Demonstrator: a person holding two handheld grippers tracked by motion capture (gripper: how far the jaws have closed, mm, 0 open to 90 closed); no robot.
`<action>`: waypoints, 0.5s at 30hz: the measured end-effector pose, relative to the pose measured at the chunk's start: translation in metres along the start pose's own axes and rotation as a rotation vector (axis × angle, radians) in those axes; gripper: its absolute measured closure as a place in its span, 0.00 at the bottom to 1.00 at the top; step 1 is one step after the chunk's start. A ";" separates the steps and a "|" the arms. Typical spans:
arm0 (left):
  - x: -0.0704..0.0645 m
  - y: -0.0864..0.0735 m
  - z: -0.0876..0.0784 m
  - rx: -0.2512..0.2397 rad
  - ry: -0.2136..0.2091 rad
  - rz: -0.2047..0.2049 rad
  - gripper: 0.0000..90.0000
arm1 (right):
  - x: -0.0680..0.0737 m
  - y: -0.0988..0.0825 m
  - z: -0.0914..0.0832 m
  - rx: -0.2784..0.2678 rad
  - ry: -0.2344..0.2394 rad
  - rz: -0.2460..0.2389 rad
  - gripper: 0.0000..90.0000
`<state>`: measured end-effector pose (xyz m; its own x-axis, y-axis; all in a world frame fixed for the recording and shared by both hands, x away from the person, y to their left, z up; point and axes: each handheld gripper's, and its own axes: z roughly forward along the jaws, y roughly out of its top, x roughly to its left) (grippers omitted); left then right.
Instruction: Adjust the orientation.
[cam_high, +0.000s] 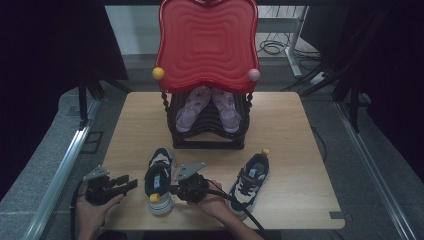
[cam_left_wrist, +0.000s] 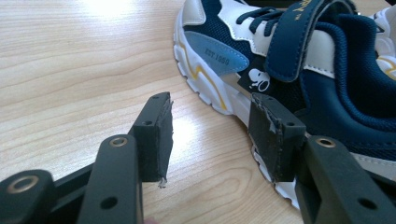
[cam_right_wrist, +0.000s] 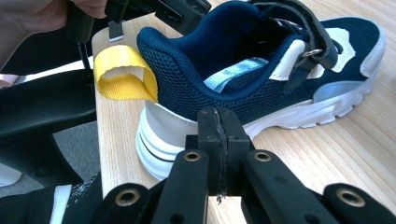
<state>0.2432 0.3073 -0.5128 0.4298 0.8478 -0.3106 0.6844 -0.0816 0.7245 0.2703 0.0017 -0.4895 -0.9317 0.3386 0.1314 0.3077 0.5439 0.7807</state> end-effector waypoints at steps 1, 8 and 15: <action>0.001 0.000 0.000 0.001 0.000 -0.001 0.56 | 0.001 0.000 0.001 -0.001 0.003 -0.001 1.00; 0.005 -0.002 -0.001 0.001 0.009 -0.012 0.56 | 0.005 0.003 0.004 0.005 0.011 -0.010 1.00; 0.006 -0.003 -0.001 -0.003 0.016 -0.015 0.56 | 0.007 0.005 0.006 0.013 0.019 -0.019 1.00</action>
<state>0.2434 0.3130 -0.5159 0.4104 0.8569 -0.3118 0.6887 -0.0671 0.7219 0.2663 0.0120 -0.4883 -0.9407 0.3140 0.1282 0.2925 0.5596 0.7754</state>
